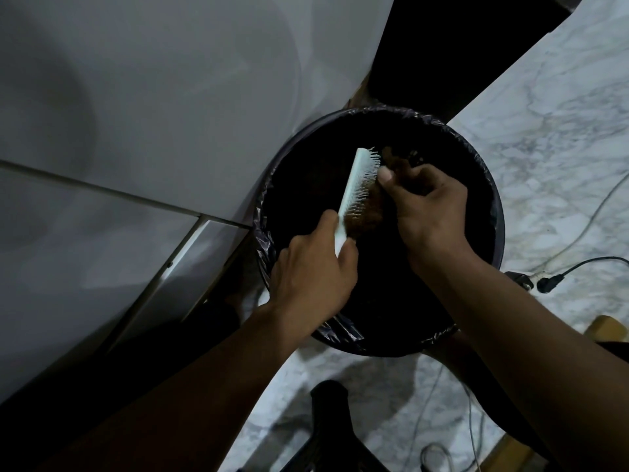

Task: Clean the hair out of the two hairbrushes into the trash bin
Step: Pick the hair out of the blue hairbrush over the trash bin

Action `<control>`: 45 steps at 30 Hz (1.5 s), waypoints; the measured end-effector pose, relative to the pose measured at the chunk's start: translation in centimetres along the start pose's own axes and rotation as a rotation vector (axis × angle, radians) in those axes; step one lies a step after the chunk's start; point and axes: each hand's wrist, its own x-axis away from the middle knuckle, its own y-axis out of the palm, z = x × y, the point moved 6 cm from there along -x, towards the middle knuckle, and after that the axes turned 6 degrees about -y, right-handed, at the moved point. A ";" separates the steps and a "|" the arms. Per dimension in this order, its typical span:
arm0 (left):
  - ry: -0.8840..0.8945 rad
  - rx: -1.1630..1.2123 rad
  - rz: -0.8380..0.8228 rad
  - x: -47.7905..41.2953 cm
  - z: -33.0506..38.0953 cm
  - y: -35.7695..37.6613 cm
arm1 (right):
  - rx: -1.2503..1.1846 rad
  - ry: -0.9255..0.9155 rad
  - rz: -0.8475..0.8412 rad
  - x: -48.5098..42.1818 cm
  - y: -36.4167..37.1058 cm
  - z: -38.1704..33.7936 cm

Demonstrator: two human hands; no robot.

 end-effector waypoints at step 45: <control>-0.204 0.148 -0.012 -2.1 -2.0 -0.9 | 0.751 0.160 -0.457 -0.8 -0.4 2.2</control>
